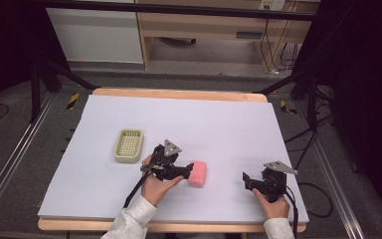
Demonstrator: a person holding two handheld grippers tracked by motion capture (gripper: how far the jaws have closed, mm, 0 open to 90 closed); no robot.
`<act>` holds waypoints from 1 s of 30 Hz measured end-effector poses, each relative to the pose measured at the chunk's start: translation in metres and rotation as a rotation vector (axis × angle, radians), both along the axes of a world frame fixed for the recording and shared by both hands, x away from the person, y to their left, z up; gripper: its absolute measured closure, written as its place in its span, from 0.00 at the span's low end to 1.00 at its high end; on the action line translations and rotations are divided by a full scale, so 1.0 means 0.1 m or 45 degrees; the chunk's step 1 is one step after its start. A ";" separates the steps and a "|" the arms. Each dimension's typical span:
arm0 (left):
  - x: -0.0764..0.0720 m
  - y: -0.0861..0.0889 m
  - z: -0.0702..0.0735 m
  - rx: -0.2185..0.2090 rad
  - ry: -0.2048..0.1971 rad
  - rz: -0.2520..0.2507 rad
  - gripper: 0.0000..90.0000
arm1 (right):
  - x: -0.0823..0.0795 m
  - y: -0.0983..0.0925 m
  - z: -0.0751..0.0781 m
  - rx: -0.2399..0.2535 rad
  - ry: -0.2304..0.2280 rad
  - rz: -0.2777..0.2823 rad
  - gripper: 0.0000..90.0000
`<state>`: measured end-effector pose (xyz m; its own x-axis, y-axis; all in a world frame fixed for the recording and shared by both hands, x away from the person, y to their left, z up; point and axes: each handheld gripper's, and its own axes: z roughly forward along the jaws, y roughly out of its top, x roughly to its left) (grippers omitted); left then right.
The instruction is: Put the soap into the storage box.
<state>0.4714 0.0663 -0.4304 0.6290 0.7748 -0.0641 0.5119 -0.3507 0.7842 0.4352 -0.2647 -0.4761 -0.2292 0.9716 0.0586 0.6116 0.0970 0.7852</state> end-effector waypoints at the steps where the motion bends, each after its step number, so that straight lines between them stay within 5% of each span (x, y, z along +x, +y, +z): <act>1: 0.00 -0.02 -0.01 0.000 0.002 0.000 0.27 | 0.00 0.00 0.00 -0.001 0.001 0.001 0.09; 30: 0.00 -0.38 -0.15 0.067 0.054 -0.039 0.21 | 0.00 0.01 0.00 -0.004 0.004 0.011 0.10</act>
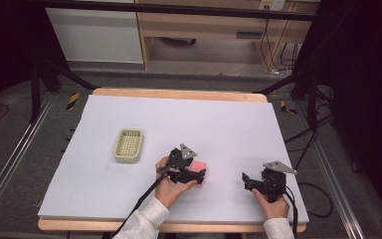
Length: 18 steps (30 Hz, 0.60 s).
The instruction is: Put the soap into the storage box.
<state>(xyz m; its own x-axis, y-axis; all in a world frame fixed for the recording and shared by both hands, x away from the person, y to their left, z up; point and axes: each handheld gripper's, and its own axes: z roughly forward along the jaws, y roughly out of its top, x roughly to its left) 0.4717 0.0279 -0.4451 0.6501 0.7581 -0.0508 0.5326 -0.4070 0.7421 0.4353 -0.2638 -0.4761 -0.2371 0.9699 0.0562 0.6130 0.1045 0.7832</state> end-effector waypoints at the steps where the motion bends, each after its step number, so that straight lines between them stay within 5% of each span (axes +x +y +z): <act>1: 0.00 -0.01 0.00 0.009 0.002 -0.004 0.21 | 0.00 0.00 0.00 0.000 0.001 0.001 0.10; 18: 0.03 -0.13 -0.11 0.037 0.057 0.005 0.20 | 0.00 0.01 0.00 0.006 0.008 0.001 0.10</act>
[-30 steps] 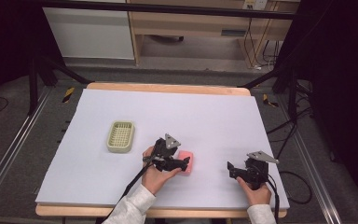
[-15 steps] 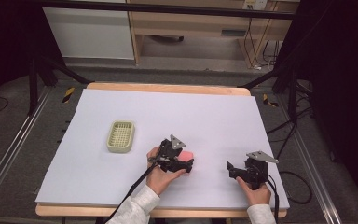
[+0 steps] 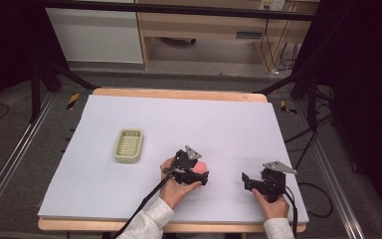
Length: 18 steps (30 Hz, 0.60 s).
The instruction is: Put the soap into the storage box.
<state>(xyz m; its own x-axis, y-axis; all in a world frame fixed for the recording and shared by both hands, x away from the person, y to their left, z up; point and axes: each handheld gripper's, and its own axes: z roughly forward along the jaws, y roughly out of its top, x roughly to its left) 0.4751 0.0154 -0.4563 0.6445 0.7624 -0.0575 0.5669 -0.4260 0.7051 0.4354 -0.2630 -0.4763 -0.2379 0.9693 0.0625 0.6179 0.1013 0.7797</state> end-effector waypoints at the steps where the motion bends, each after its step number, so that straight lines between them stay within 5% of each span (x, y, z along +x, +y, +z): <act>1: 0.00 0.00 -0.01 0.005 0.001 -0.001 0.20 | 0.00 0.00 0.00 0.000 0.000 0.000 0.10; 18: 0.02 -0.03 -0.07 0.021 0.052 -0.010 0.24 | 0.01 0.00 -0.01 -0.006 0.008 0.004 0.10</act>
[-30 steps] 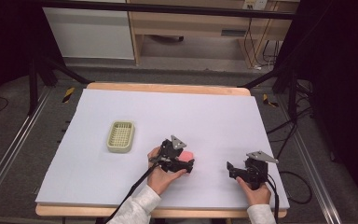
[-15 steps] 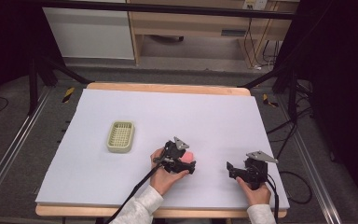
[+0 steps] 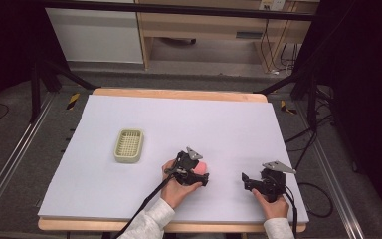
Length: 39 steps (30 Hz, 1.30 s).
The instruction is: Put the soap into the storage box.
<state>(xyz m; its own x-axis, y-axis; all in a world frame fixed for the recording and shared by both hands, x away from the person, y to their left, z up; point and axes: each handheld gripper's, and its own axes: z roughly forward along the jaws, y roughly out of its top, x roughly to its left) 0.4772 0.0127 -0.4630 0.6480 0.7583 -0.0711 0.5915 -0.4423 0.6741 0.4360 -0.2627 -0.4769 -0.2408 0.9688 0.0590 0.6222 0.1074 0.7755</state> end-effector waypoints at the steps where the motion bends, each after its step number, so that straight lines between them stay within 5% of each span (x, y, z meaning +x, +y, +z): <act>1: 0.00 0.00 0.00 0.000 0.000 0.000 0.25 | 0.00 0.00 0.00 0.000 0.000 0.000 0.10; 13: -0.01 0.02 0.01 -0.023 0.033 -0.015 0.33 | 0.00 0.00 0.00 -0.001 0.003 0.007 0.10; 23: 0.00 -0.06 -0.02 0.047 0.025 -0.009 0.28 | 0.00 0.00 0.00 0.003 0.009 0.005 0.10; 31: 0.04 -0.08 -0.04 0.059 0.088 0.017 0.29 | 0.00 0.00 0.00 0.004 0.011 0.006 0.10; 39: 0.05 -0.11 -0.05 0.078 0.098 0.027 0.29 | 0.00 0.01 0.00 0.007 0.020 0.005 0.10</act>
<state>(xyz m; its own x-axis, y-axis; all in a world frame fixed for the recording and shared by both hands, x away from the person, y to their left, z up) 0.4826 0.0019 -0.4677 0.6262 0.7762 -0.0730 0.6502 -0.4682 0.5983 0.4364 -0.2619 -0.4771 -0.2436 0.9675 0.0681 0.6339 0.1057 0.7662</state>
